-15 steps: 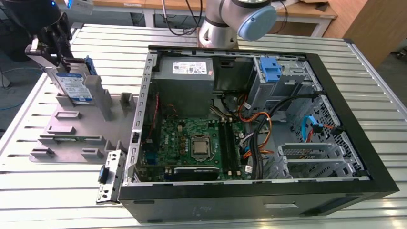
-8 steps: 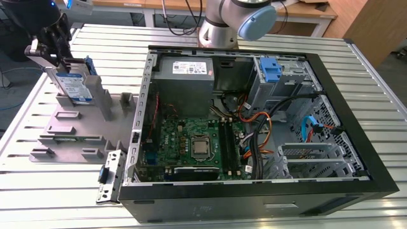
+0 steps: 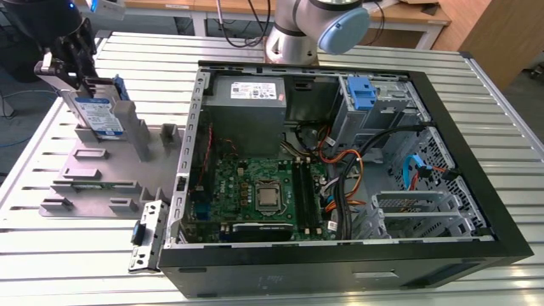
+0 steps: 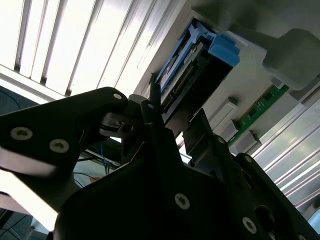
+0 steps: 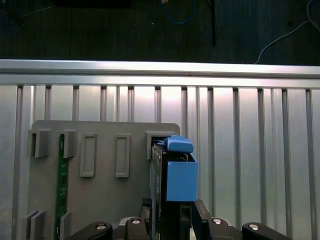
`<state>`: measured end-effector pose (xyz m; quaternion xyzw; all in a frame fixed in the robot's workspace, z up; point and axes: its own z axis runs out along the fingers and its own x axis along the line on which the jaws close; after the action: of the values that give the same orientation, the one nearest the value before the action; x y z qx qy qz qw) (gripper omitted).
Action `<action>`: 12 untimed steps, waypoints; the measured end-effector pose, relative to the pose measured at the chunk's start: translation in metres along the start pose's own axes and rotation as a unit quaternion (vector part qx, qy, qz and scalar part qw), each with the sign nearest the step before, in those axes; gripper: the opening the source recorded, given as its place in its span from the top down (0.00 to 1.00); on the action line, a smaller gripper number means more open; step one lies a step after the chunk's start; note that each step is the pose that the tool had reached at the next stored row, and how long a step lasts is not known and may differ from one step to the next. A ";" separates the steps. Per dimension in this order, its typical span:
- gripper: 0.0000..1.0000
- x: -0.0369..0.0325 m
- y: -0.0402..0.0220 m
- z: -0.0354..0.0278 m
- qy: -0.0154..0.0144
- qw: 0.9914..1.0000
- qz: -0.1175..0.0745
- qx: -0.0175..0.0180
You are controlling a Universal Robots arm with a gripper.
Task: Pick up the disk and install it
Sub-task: 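Pick up the disk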
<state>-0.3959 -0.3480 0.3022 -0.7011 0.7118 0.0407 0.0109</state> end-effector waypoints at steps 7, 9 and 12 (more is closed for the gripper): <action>0.55 0.0000 -0.0005 0.0001 0.000 1.000 0.000 -0.001; 0.55 0.0000 -0.0004 0.0000 0.000 1.000 0.000 -0.004; 0.55 0.0000 -0.0004 0.0000 0.000 1.000 0.000 -0.004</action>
<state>-0.3955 -0.3480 0.3023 -0.7010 0.7118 0.0436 0.0079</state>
